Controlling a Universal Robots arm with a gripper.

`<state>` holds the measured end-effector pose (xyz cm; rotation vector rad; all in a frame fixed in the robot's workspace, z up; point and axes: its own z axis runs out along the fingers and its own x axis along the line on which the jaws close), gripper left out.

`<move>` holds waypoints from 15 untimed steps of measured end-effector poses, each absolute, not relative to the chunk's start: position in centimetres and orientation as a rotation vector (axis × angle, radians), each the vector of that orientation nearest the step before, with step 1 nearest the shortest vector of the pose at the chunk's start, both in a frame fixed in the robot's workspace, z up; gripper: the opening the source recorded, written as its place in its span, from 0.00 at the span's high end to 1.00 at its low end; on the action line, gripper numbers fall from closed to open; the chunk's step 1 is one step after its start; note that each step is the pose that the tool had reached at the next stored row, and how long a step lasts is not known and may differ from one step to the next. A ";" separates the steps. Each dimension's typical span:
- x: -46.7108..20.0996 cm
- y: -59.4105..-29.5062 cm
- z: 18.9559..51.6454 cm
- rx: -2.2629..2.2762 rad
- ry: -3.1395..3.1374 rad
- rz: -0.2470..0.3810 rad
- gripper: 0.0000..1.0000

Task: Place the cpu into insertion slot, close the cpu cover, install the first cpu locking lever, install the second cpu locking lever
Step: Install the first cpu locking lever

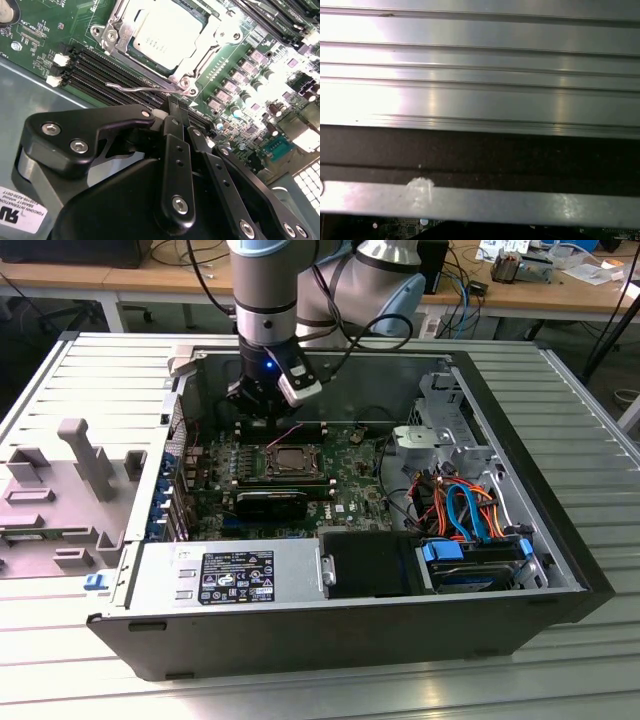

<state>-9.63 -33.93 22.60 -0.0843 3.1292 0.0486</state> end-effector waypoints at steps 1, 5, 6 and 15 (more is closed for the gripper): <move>-9.6 -33.9 22.6 -0.089 3.129 0.048 0.89; -9.3 -33.9 22.3 -0.107 3.129 0.045 0.89; -9.3 -33.9 22.3 -0.107 3.129 0.045 0.89; -8.5 -33.9 21.8 -0.107 3.129 0.042 0.89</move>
